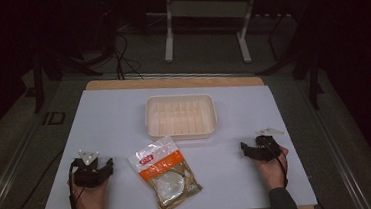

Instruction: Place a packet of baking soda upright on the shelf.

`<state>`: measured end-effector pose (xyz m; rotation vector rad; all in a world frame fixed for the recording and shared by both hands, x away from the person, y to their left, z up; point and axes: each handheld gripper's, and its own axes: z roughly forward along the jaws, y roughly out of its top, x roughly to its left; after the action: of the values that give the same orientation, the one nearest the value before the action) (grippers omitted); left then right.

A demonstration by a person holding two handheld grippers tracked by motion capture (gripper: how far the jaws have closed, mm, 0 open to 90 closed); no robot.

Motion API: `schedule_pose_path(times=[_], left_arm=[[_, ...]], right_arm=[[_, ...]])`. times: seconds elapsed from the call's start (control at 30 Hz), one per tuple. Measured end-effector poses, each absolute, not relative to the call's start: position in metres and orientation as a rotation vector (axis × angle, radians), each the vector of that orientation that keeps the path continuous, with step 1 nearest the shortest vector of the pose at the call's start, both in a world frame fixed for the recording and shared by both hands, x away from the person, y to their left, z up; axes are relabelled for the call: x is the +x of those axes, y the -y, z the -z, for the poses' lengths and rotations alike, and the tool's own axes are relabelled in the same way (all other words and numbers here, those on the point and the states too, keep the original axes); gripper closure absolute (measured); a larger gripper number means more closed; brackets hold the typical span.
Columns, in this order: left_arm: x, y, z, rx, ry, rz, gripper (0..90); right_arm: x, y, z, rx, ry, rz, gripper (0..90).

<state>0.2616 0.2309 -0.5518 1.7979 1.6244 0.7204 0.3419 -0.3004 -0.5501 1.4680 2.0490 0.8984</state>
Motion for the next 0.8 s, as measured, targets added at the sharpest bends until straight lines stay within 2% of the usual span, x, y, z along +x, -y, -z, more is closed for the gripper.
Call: schedule_pose_path(times=[0.2,0.8], left_arm=[[0.26,-0.237,0.55,1.806,-1.56,-0.712,50.7],[0.261,-0.252,0.552,1.798,-1.556,-0.668,52.1]], right_arm=[[0.338,0.302,0.547,1.436,-2.075,-0.927,40.6],[0.335,0.279,0.534,1.295,-2.247,-1.003,46.0]])
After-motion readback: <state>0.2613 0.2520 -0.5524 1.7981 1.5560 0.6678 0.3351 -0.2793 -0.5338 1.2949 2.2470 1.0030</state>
